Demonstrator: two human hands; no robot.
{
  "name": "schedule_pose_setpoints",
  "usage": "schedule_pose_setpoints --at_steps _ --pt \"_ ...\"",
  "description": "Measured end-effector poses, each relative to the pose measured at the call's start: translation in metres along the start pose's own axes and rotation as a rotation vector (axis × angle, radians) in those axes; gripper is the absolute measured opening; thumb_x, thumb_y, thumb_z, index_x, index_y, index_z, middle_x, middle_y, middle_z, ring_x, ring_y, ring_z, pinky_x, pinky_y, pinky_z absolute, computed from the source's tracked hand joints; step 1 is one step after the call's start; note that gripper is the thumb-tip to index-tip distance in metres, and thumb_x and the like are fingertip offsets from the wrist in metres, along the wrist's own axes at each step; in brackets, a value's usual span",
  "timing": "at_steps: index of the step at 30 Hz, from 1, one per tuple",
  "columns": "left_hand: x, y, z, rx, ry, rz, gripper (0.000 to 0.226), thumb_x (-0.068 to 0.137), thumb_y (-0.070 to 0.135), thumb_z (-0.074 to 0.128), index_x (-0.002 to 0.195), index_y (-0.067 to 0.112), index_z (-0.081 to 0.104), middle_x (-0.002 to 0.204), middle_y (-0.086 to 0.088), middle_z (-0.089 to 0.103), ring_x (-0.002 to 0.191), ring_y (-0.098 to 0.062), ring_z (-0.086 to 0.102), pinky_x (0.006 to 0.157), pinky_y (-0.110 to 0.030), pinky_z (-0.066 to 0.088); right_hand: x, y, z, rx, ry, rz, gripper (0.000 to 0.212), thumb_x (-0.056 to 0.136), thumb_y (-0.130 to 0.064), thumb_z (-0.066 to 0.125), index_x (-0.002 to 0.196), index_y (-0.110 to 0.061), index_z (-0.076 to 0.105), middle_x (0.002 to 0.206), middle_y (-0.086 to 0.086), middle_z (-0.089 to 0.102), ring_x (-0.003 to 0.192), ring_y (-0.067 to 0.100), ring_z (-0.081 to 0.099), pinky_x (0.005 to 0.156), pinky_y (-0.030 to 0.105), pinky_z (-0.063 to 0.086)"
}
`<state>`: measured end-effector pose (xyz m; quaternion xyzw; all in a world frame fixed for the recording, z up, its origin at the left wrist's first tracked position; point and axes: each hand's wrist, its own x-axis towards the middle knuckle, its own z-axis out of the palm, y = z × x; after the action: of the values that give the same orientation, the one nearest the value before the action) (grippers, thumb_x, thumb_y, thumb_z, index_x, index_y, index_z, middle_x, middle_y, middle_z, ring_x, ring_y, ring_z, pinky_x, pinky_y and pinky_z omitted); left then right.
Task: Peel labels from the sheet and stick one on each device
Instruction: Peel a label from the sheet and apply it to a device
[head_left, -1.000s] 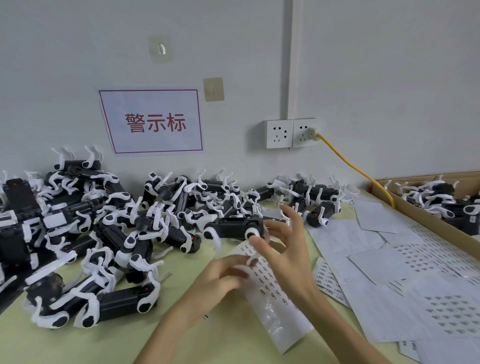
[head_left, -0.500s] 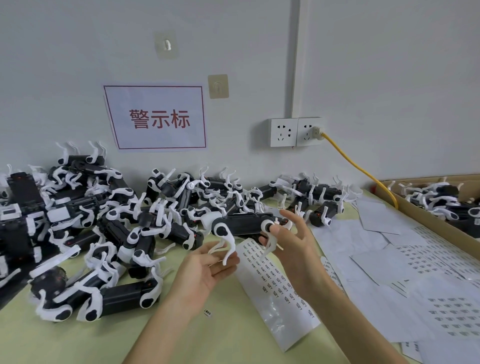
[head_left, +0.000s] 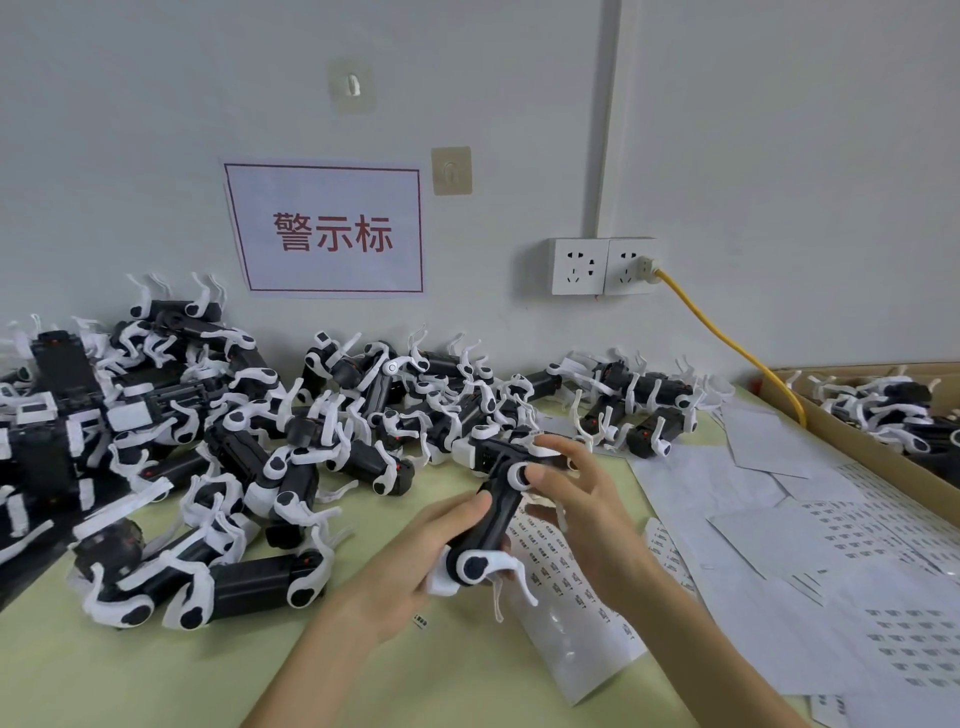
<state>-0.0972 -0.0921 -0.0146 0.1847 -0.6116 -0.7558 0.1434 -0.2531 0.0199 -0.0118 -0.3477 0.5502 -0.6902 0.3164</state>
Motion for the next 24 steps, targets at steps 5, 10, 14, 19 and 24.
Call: schedule_pose_setpoints --at_steps 5,10,14,19,24 --pt "0.004 -0.003 0.003 -0.014 0.077 0.051 0.037 0.087 0.051 0.06 0.105 0.026 0.081 0.099 -0.002 0.077 0.088 -0.014 0.072 0.085 -0.028 0.057 0.0 0.001 -0.003 -0.331 0.248 -0.314 0.031 0.081 -0.044 0.075 0.109 -0.036 0.066 0.105 -0.017 0.072 0.099 0.003 0.068 0.077 0.019 0.054" --pt "0.007 -0.006 0.004 -0.094 0.149 0.098 0.041 0.081 0.052 0.062 0.101 0.022 0.082 0.099 -0.003 0.077 0.085 -0.015 0.073 0.071 -0.025 0.058 0.0 -0.001 -0.003 -0.089 0.105 -0.258 0.006 0.086 -0.02 0.069 0.081 -0.02 0.071 0.081 0.004 0.07 0.072 0.015 0.06 0.065 0.021 0.047" --pt "0.007 -0.009 0.005 -0.127 0.15 0.109 0.046 0.086 0.049 0.061 0.121 0.022 0.074 0.12 -0.005 0.075 0.106 -0.015 0.073 0.076 -0.023 0.058 -0.001 0.001 0.002 -0.088 -0.04 -0.161 0.008 0.085 -0.026 0.07 0.078 -0.022 0.072 0.082 -0.002 0.068 0.074 0.012 0.06 0.068 0.022 0.047" --pt "0.006 -0.01 0.009 -0.058 0.145 0.129 0.034 0.088 0.048 0.06 0.117 0.036 0.073 0.126 0.0 0.073 0.114 -0.013 0.069 0.086 -0.027 0.056 0.001 0.006 0.002 -0.177 0.0 -0.199 0.017 0.095 -0.015 0.071 0.08 -0.024 0.072 0.072 -0.007 0.065 0.07 0.008 0.06 0.066 0.018 0.048" --pt "0.007 -0.011 0.009 -0.002 0.13 0.181 0.043 0.093 0.04 0.06 0.133 0.026 0.065 0.129 -0.004 0.072 0.122 -0.021 0.067 0.102 -0.039 0.051 -0.001 0.007 0.004 -0.321 -0.013 -0.274 0.015 0.099 -0.023 0.063 0.084 -0.023 0.065 0.074 0.002 0.064 0.068 0.014 0.058 0.068 0.04 0.051"
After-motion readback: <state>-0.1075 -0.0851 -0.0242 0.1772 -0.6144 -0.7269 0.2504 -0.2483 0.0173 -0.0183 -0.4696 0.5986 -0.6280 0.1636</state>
